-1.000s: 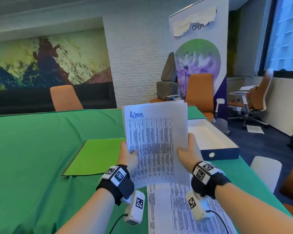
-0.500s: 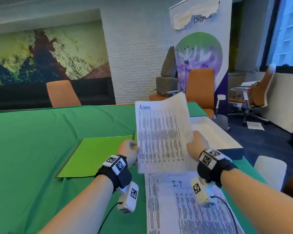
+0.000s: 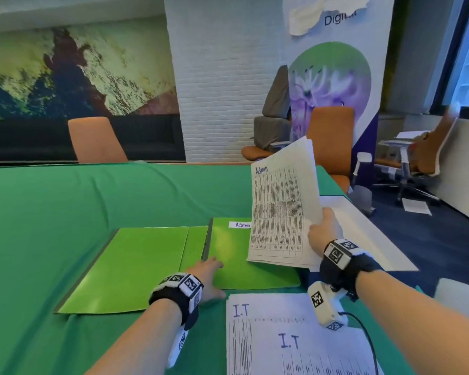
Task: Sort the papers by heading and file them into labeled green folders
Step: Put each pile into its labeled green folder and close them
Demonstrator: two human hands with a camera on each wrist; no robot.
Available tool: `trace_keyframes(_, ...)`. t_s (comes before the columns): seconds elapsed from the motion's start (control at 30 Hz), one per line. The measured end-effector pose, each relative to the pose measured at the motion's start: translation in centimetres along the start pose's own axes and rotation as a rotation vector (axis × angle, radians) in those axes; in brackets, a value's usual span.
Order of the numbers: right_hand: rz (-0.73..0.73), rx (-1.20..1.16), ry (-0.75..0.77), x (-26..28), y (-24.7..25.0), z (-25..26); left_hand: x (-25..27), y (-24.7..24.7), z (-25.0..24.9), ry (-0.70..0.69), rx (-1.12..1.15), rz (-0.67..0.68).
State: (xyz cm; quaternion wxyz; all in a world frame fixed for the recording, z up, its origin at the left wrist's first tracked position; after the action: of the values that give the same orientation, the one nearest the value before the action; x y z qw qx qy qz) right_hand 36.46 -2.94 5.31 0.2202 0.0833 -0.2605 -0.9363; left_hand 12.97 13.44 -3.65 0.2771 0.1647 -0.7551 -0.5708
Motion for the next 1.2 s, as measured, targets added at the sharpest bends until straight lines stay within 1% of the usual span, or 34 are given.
trace_keyframes(0.1, 0.014, 0.015, -0.015, -0.6, -1.2, -0.3, -0.7, -0.9, 0.6, 0.015, -0.085, 0.046)
trace_keyframes(0.2, 0.005, 0.011, -0.024, -0.7, -1.4, -0.5, -0.8, -0.6, 0.8, 0.022, -0.144, 0.028)
trace_keyframes(0.27, -0.011, -0.02, -0.022, -0.9, -1.2, -0.5, -1.0, 0.0, 0.2, -0.013, -0.263, 0.017)
trace_keyframes(0.33, -0.021, -0.058, -0.021, -1.0, -0.9, -0.4, -1.1, 0.1, -0.5, -0.052, -0.376, 0.038)
trace_keyframes(0.47, -0.031, -0.094, 0.015, -1.1, 0.1, 0.5, -0.9, 0.1, -2.1, -0.112, -0.448, 0.03)
trace_keyframes(0.67, -0.029, -0.097, 0.005, -0.8, 1.1, 0.2, -0.8, 0.1, -2.1, -0.073, -0.349, 0.005)
trace_keyframes(0.73, -0.031, -0.084, -0.003, -0.6, 1.1, -0.3, -0.7, 0.2, -2.0, -0.075, -0.324, 0.015)
trace_keyframes(0.83, -0.029, -0.061, -0.014, -0.5, 1.3, -1.0, -0.6, 0.7, -2.0, -0.075, -0.228, 0.033)
trace_keyframes(0.93, -0.029, -0.072, -0.022, -0.5, 1.4, -1.3, -0.5, 1.1, -2.0, -0.083, -0.214, 0.023)
trace_keyframes(1.0, -0.04, -0.084, -0.025, -0.5, 1.5, -1.4, -0.3, 1.3, -2.0, -0.076, -0.22, -0.008)
trace_keyframes(1.13, -0.078, -0.137, -0.03, -0.7, 2.1, -1.5, 0.3, 2.7, -2.3, -0.084, -0.248, -0.158)
trace_keyframes(1.2, -0.087, -0.154, -0.026, -0.8, 2.4, -1.4, 0.4, 3.2, -2.3, -0.091, -0.211, -0.195)
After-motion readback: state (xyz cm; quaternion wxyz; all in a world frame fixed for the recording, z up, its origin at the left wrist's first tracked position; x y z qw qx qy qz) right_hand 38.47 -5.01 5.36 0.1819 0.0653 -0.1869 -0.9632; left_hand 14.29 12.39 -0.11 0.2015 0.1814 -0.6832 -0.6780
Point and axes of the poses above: each hand's wrist, its own x-axis away from the middle knuckle, its own y-axis out of the back of the hand, z = x × y, the point moved 8 cm from there along -x, towards the middle knuckle, and after that the axes turned 5 degrees about -y, right-handed, at the moved point
